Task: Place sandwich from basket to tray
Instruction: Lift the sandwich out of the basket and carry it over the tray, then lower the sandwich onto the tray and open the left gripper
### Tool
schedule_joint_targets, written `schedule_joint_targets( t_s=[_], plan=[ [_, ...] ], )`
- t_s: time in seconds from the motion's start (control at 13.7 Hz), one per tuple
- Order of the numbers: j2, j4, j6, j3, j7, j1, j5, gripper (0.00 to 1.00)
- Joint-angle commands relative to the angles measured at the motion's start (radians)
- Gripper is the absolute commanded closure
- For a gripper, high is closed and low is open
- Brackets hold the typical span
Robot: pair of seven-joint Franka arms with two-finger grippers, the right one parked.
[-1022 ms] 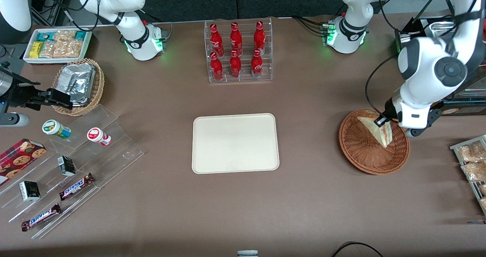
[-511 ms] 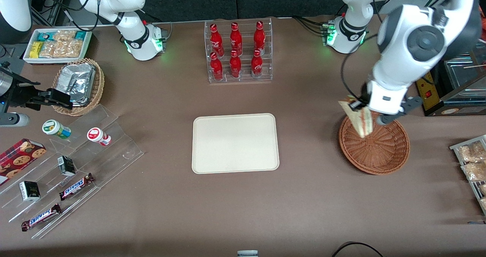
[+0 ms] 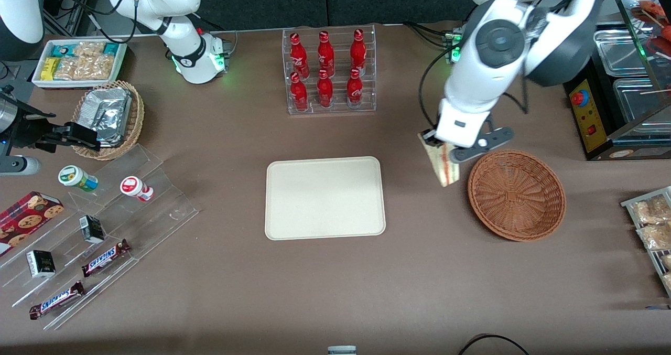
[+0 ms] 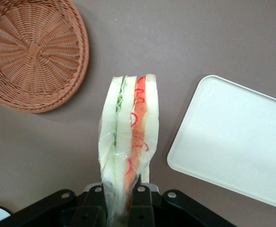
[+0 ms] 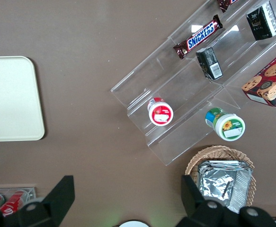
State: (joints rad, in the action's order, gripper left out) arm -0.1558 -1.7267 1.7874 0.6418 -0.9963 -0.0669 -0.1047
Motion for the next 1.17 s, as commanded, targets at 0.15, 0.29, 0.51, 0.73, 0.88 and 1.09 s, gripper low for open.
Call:
schedule_joint_targets(
  t_s=[0.15,0.29,0.51,0.73,0.88,1.09],
  plan=[
    [-0.259,0.192,-0.019,0.004,-0.182,0.175,-0.174,1.00],
    [-0.361,0.265,-0.016,0.004,-0.168,0.231,-0.245,1.00],
    [-0.468,0.302,0.113,-0.001,-0.168,0.309,-0.321,1.00],
    [-0.546,0.300,0.171,-0.004,-0.183,0.363,-0.401,1.00],
    [-0.588,0.299,0.237,-0.004,-0.183,0.369,-0.446,1.00],
    [-0.642,0.305,0.294,-0.017,-0.183,0.409,-0.504,1.00]
  ],
)
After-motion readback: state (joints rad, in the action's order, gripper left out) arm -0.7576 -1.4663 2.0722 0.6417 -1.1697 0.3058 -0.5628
